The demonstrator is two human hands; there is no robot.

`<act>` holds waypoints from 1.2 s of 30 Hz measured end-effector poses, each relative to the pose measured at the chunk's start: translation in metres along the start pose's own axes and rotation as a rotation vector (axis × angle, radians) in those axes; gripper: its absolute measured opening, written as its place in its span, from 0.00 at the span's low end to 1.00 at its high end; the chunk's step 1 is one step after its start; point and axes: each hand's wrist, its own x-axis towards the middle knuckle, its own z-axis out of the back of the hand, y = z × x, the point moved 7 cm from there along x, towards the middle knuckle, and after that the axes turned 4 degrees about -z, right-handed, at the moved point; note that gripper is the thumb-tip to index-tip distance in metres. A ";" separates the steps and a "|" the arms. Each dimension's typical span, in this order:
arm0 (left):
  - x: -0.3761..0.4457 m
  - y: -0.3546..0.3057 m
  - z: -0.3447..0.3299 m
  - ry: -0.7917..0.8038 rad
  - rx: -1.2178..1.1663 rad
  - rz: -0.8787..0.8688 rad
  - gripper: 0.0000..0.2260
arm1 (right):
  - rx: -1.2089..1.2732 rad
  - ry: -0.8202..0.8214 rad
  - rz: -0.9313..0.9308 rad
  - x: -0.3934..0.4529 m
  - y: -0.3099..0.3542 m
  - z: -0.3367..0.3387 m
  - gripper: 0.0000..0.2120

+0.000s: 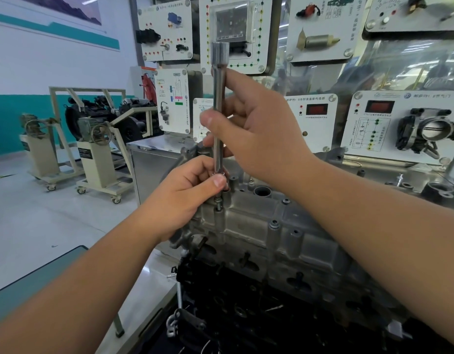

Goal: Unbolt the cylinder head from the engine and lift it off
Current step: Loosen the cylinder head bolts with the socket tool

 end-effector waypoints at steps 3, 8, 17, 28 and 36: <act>-0.001 0.000 -0.002 0.017 -0.016 -0.001 0.06 | 0.038 0.074 -0.020 0.002 -0.001 -0.004 0.16; -0.003 0.001 -0.001 0.061 -0.087 0.037 0.08 | 0.046 0.074 -0.015 -0.001 -0.002 -0.007 0.15; -0.001 0.004 0.003 0.004 -0.053 0.023 0.09 | 0.069 0.147 -0.037 0.001 -0.002 -0.011 0.16; -0.001 0.005 0.001 0.034 -0.055 0.063 0.09 | 0.151 0.101 -0.028 0.002 0.001 -0.007 0.15; 0.002 0.000 0.001 0.020 -0.040 0.040 0.05 | 0.142 -0.009 0.012 0.002 0.003 0.001 0.18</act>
